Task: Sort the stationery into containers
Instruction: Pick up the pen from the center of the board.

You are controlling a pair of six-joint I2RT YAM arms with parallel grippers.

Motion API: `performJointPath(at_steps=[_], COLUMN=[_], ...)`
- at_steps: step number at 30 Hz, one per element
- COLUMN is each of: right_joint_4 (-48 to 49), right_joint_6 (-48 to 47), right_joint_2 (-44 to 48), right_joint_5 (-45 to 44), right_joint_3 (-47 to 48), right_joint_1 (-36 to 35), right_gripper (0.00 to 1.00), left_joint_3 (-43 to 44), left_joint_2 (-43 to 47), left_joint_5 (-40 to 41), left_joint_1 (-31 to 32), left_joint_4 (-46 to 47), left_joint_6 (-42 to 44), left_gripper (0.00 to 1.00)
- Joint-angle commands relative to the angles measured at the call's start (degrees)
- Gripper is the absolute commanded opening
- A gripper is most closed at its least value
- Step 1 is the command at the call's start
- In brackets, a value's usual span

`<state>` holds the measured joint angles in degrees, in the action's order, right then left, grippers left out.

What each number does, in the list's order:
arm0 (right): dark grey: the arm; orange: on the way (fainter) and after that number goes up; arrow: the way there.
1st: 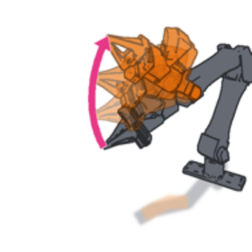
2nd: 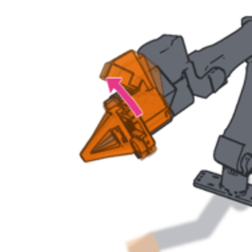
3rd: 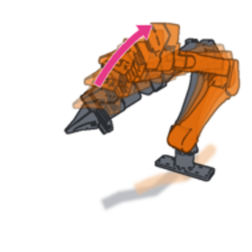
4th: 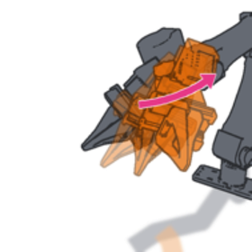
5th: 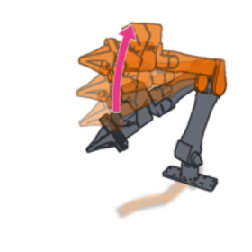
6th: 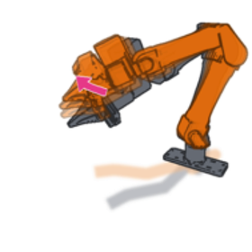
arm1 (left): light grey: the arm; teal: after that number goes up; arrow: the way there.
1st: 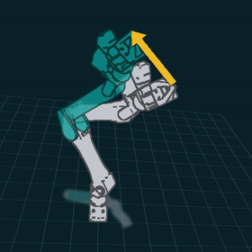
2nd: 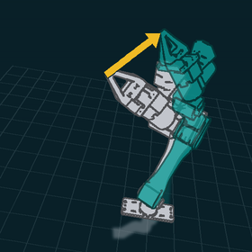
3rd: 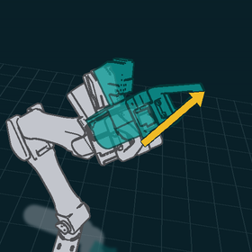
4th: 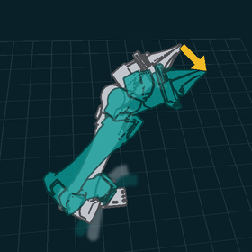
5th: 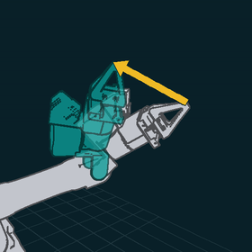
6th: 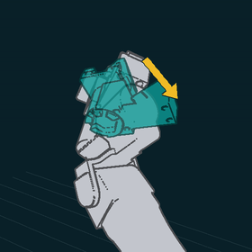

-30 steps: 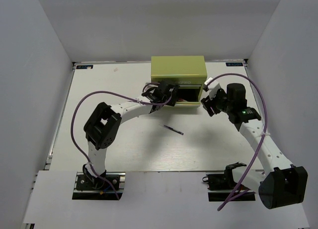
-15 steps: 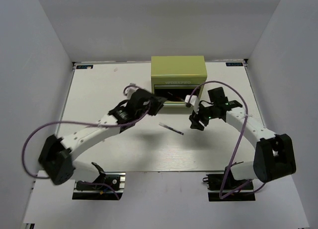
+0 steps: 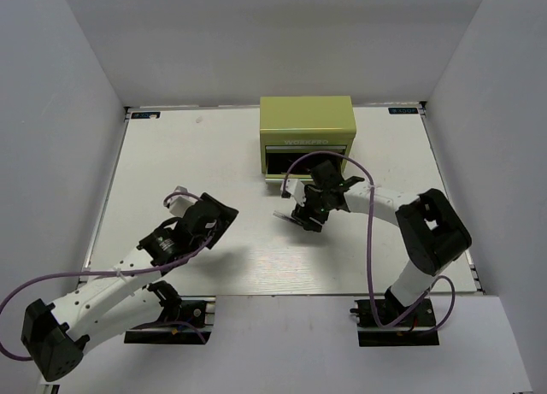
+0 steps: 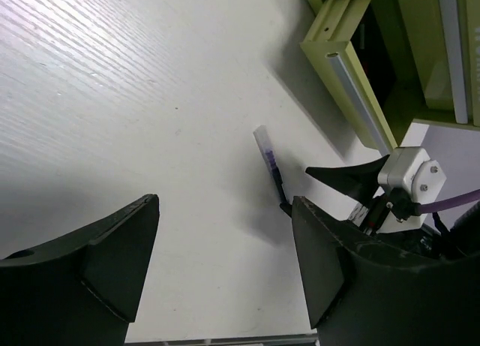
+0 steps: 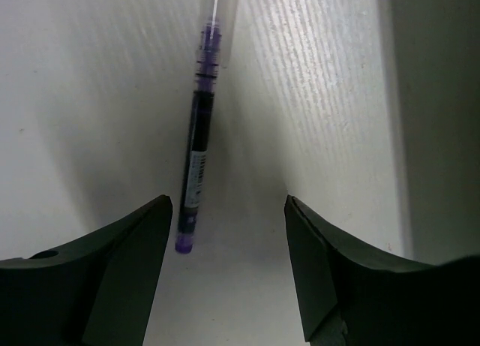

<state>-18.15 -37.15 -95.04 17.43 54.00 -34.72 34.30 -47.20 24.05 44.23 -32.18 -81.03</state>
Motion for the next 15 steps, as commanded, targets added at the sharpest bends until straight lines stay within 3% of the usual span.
performJointPath(at_steps=[1,7,15], right_joint_4=[4.53,6.37,2.79], right_joint_6=[4.09,4.80,2.88], right_joint_2=[-0.84,-2.34,-0.59], right_joint_5=[-5.74,-8.02,-5.84], right_joint_3=[3.13,1.29,-0.73], right_joint_1=[-1.57,-3.86,-5.01], right_gripper=[0.68,0.58,0.14], left_joint_3=[0.24,0.24,0.24], left_joint_2=[0.18,-1.84,-3.51], left_joint_5=[3.02,3.02,3.02], left_joint_1=[-0.11,-0.11,-0.11], left_joint_4=[-3.24,-2.71,-1.65], left_joint_6=[0.18,0.18,0.18], left_gripper=[0.82,0.83,0.86])
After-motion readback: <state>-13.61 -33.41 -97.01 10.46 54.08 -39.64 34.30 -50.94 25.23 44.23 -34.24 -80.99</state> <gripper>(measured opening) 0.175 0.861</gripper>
